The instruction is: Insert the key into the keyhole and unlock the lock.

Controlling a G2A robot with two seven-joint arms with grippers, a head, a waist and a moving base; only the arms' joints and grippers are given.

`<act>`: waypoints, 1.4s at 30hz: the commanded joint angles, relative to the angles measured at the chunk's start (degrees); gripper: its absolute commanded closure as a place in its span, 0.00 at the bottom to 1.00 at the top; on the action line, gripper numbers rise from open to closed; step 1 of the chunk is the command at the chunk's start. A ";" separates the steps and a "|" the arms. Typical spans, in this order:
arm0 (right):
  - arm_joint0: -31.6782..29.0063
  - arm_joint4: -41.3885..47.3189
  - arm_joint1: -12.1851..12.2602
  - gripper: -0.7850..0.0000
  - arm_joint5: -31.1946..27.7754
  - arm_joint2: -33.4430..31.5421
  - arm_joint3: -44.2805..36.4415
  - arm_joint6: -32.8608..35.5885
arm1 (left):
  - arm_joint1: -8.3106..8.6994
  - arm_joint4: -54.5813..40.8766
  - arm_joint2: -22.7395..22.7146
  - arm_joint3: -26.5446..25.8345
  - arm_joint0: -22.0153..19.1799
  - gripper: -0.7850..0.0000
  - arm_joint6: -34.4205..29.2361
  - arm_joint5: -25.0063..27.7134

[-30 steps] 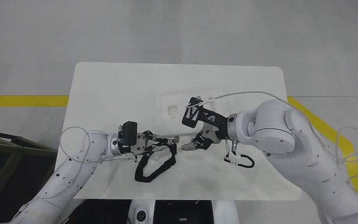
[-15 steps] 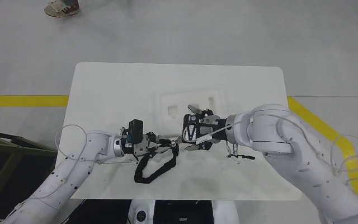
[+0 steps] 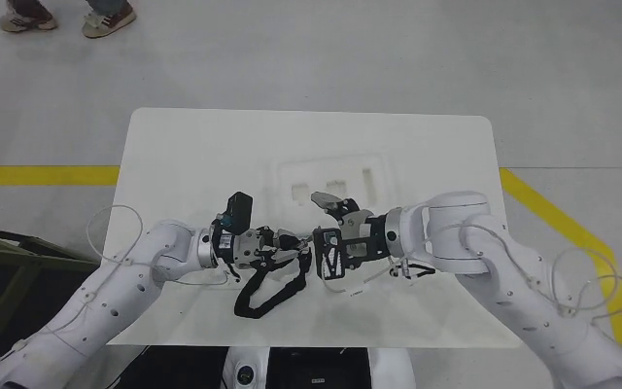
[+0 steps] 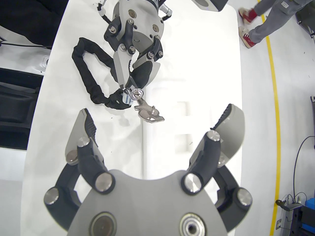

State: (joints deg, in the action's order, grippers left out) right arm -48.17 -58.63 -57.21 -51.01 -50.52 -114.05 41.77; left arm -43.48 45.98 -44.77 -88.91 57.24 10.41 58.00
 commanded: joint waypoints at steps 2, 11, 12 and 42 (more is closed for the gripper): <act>0.28 -1.03 -0.07 0.15 -0.48 0.11 0.81 -1.47 | 0.00 0.00 -0.01 0.00 0.00 1.00 -0.01 0.00; 1.46 -1.86 -0.23 0.54 -1.63 0.66 2.22 -2.80 | 0.00 0.00 -0.01 0.00 0.00 1.00 -0.01 0.00; 1.63 -1.94 -0.26 0.55 -1.85 0.84 2.29 -2.83 | 0.00 0.00 -0.01 0.00 0.00 1.00 -0.01 0.00; 10.32 25.20 -1.09 1.00 5.13 7.89 6.64 15.03 | 0.00 0.00 -0.01 0.00 0.00 1.00 -0.01 0.00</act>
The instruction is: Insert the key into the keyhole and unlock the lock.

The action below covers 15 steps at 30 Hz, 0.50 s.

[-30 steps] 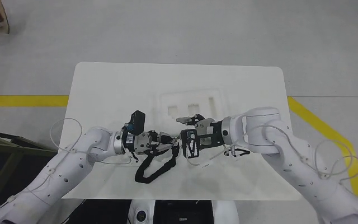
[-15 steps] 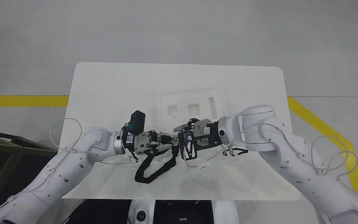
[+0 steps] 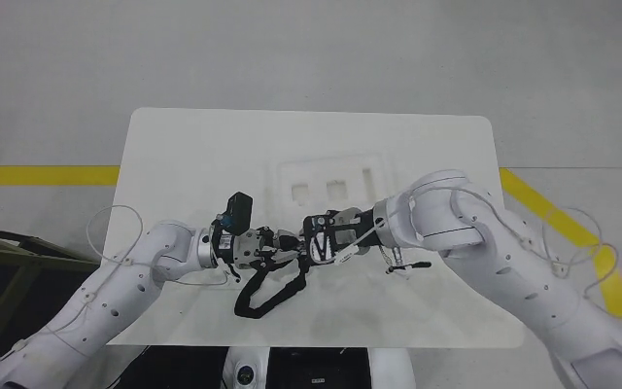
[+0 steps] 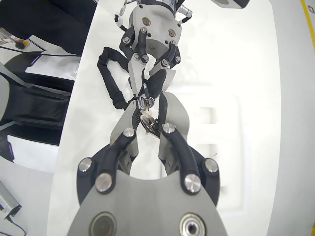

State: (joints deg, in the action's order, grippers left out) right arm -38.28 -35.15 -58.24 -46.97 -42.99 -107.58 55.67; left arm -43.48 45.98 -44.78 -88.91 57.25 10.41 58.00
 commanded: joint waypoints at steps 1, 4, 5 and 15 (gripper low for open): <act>0.80 3.06 -0.13 1.00 2.23 0.68 0.42 2.07 | 0.00 0.00 0.00 0.00 0.00 1.00 0.00 0.00; 1.68 7.43 -0.37 1.00 6.09 1.48 1.38 4.36 | 0.00 0.00 0.00 0.00 0.00 1.00 0.00 0.00; 1.95 8.87 -0.46 1.00 7.39 1.68 1.77 4.97 | 0.00 0.00 0.00 0.00 0.00 1.00 0.00 0.00; 2.66 18.54 -1.16 1.00 20.12 2.09 4.48 7.50 | 0.00 0.00 0.00 0.00 0.00 1.00 0.00 0.00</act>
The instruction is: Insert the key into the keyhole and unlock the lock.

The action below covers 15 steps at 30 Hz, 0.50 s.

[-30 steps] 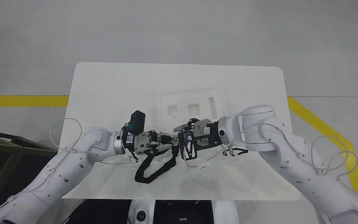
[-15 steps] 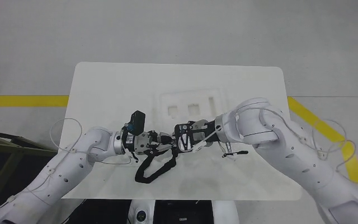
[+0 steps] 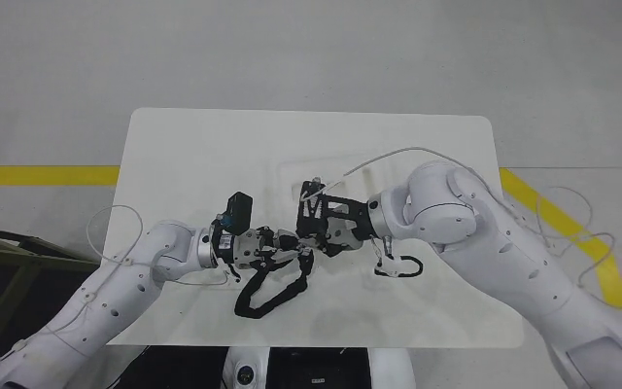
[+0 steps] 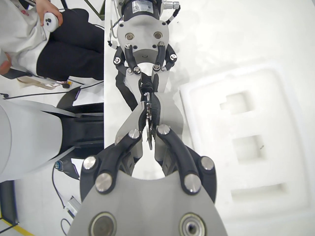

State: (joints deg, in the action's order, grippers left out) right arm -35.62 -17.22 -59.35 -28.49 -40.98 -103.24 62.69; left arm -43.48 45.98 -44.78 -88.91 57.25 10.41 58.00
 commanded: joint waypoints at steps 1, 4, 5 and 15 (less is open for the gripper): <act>0.06 1.13 -0.12 1.00 2.69 0.12 0.03 0.82 | 0.00 0.01 0.00 0.00 0.00 1.00 0.00 0.00; -0.05 3.05 -0.27 1.00 5.35 0.13 0.00 1.47 | 0.00 0.01 0.00 0.00 0.00 1.00 0.00 0.00; -0.15 3.65 -0.31 1.00 6.25 0.09 0.06 1.66 | 0.00 0.01 0.00 0.00 0.00 1.00 0.00 0.00; -1.96 7.00 -0.18 1.00 15.97 -1.50 -3.16 3.27 | 0.00 0.01 0.00 0.00 0.00 1.00 0.00 0.00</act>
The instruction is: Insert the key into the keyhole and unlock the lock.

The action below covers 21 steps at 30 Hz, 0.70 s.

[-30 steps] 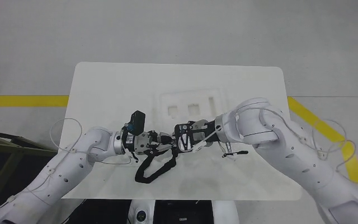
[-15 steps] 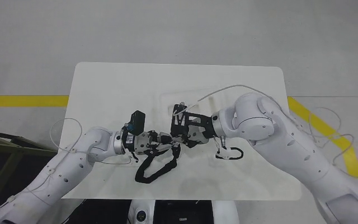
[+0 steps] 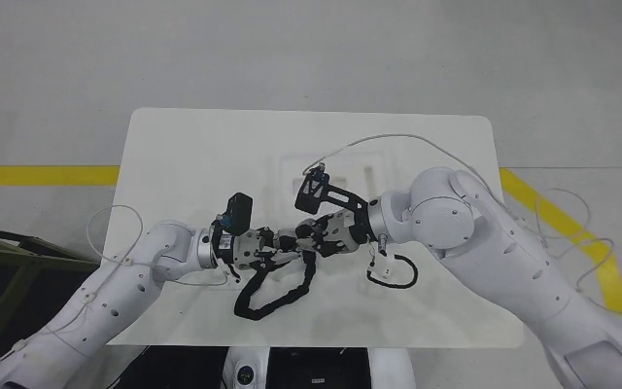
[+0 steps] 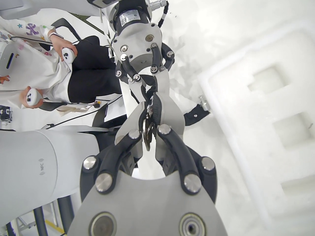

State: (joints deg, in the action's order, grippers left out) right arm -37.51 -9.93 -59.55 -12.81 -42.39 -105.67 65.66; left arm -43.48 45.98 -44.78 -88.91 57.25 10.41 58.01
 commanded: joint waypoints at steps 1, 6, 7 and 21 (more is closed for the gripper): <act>-0.11 -0.42 0.03 0.87 0.18 -0.08 -1.26 0.65 | 0.00 0.00 0.00 0.00 0.00 1.00 0.00 -0.01; -0.06 -1.29 -0.06 0.00 -0.40 -0.26 -1.99 0.74 | 0.00 0.00 0.00 0.00 0.00 1.00 0.00 -0.01; -0.12 -1.34 -0.09 0.00 -0.85 -0.21 -1.95 0.67 | 0.00 0.00 0.00 0.00 0.00 1.00 0.00 -0.01; -6.76 -15.65 1.70 0.00 -6.00 -7.91 -5.71 -12.20 | 0.00 0.00 0.00 0.00 0.00 1.00 0.00 -0.01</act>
State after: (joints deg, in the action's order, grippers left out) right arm -42.87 -23.61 -58.18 -17.89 -49.05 -110.91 55.29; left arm -43.48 45.98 -44.78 -88.91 57.25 10.40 58.00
